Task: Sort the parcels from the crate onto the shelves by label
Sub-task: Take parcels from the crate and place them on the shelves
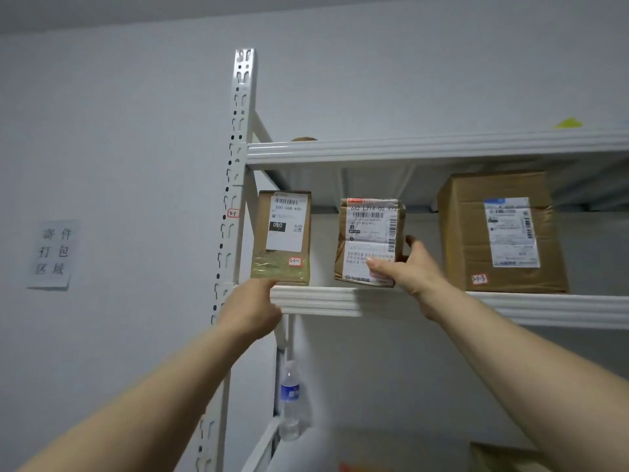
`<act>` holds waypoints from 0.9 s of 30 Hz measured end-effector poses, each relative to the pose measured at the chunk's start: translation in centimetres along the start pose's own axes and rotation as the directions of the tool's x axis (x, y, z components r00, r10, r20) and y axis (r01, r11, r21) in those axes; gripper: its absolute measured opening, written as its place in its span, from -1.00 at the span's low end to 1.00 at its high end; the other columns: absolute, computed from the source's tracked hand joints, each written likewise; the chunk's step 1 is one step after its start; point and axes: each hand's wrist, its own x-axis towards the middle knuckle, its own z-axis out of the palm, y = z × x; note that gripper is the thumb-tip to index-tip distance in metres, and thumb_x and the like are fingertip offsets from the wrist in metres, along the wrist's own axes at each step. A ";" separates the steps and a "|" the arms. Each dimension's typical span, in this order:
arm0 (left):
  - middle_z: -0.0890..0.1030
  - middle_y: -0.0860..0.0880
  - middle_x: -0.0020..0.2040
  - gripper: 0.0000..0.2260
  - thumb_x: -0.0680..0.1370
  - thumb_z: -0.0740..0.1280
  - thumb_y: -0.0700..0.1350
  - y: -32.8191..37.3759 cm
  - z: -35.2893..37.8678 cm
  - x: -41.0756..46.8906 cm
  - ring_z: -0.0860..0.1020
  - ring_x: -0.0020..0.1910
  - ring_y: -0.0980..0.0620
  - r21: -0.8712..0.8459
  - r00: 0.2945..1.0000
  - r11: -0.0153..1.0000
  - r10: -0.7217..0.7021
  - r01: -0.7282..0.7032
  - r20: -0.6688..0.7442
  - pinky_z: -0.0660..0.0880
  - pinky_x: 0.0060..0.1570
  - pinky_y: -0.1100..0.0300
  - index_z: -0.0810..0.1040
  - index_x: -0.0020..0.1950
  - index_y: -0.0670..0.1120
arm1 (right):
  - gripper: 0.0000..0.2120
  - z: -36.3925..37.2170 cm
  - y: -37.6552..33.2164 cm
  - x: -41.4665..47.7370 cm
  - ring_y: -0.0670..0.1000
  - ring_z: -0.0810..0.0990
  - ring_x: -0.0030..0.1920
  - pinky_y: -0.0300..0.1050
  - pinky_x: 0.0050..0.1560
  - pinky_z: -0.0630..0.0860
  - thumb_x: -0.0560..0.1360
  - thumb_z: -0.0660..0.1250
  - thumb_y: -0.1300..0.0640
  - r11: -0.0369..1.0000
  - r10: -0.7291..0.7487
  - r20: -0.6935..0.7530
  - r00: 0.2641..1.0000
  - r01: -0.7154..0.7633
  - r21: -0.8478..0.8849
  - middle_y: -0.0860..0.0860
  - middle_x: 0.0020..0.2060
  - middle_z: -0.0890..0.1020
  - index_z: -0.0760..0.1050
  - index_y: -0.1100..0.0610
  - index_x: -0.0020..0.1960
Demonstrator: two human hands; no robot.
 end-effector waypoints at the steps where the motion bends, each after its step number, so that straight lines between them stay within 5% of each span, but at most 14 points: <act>1: 0.50 -0.06 0.27 -0.55 0.46 0.22 -0.28 -0.2 0.4 0.7 0.45 0.23 -0.07 0.157 0.999 0.987 0.025 -0.029 0.029 0.46 0.20 0.06 0.43 0.34 -0.04 | -0.35 0.0 0.4 1.4 -0.01 0.53 0.08 -0.18 0.14 0.45 0.41 0.49 0.18 0.999 -0.001 0.003 1.000 0.001 -0.054 0.02 0.10 0.55 0.22 0.16 0.38; 5: 0.29 -0.06 0.41 -0.43 0.48 0.23 -0.23 -1.4 2.2 3.3 0.24 0.41 -0.06 0.386 0.997 0.920 0.034 -0.059 0.073 0.37 0.31 0.07 0.18 0.47 -0.07 | -0.44 0.9 1.8 5.9 0.08 0.59 0.13 0.07 0.22 0.50 0.40 0.50 0.14 0.990 0.028 0.033 0.999 -0.023 -0.141 0.05 0.13 0.59 0.28 0.15 0.27; 8: 0.19 -0.03 0.51 -0.33 0.52 0.30 -0.12 -2.1 3.2 4.6 0.20 0.47 -0.04 0.481 0.990 0.866 0.105 -0.137 0.093 0.29 0.36 0.10 0.05 0.55 -0.04 | -0.50 1.7 2.9 7.5 -0.08 0.60 -0.16 -0.24 -0.15 0.58 0.47 0.43 0.20 0.989 0.086 0.105 0.991 -0.073 -0.129 0.01 0.05 0.55 0.24 0.18 0.28; 11: 0.36 0.01 0.41 -0.41 0.52 0.37 0.01 -2.3 3.9 5.7 0.38 0.34 -0.02 0.569 0.974 0.790 0.191 -0.228 0.125 0.42 0.26 0.09 0.22 0.49 0.01 | -0.53 2.6 4.2 8.6 -0.13 0.57 -0.26 -0.38 -0.42 0.47 0.49 0.38 0.28 0.985 0.141 0.162 0.977 -0.122 -0.119 0.05 0.03 0.55 0.22 0.22 0.30; 15: 0.46 0.02 0.23 -0.58 0.51 0.37 0.04 -2.2 3.5 7.1 0.44 0.22 0.00 0.612 0.964 0.748 0.248 -0.255 0.098 0.48 0.13 0.13 0.39 0.32 -0.01 | -0.56 3.8 5.1 9.8 0.03 0.62 -0.05 -0.29 -0.27 0.54 0.49 0.38 0.29 0.974 0.167 0.187 0.968 -0.133 -0.184 0.13 0.16 0.59 0.32 0.27 0.31; 19: 0.45 0.03 0.17 -0.58 0.48 0.40 0.09 -2.4 3.5 8.1 0.42 0.19 0.03 0.610 0.955 0.744 0.286 -0.274 0.080 0.43 0.09 0.19 0.43 0.27 -0.02 | -0.64 4.1 5.1 10.6 0.09 0.60 0.14 -0.07 0.19 0.51 0.47 0.38 0.32 0.944 0.211 0.188 0.959 -0.149 -0.295 0.13 0.17 0.60 0.48 0.25 0.25; 23: 0.46 0.06 0.14 -0.57 0.43 0.44 0.12 -2.8 3.3 8.6 0.43 0.16 0.05 0.592 0.951 0.756 0.304 -0.280 0.062 0.43 0.03 0.19 0.46 0.22 0.01 | -0.78 4.5 4.9 10.5 0.06 0.56 0.00 -0.22 -0.20 0.47 0.43 0.31 0.41 0.922 0.248 0.111 0.962 -0.199 -0.332 0.09 0.07 0.60 0.45 0.15 0.00; 27: 0.44 0.09 0.11 -0.58 0.43 0.43 0.14 -3.2 3.4 8.7 0.42 0.16 0.07 0.583 0.940 0.757 0.339 -0.296 0.037 0.41 -0.06 0.22 0.45 0.20 0.03 | -0.72 5.0 4.9 10.5 0.00 0.48 -0.14 -0.27 -0.42 0.31 0.46 0.36 0.35 0.913 0.217 0.075 0.973 -0.175 -0.369 0.02 -0.15 0.49 0.35 0.16 0.07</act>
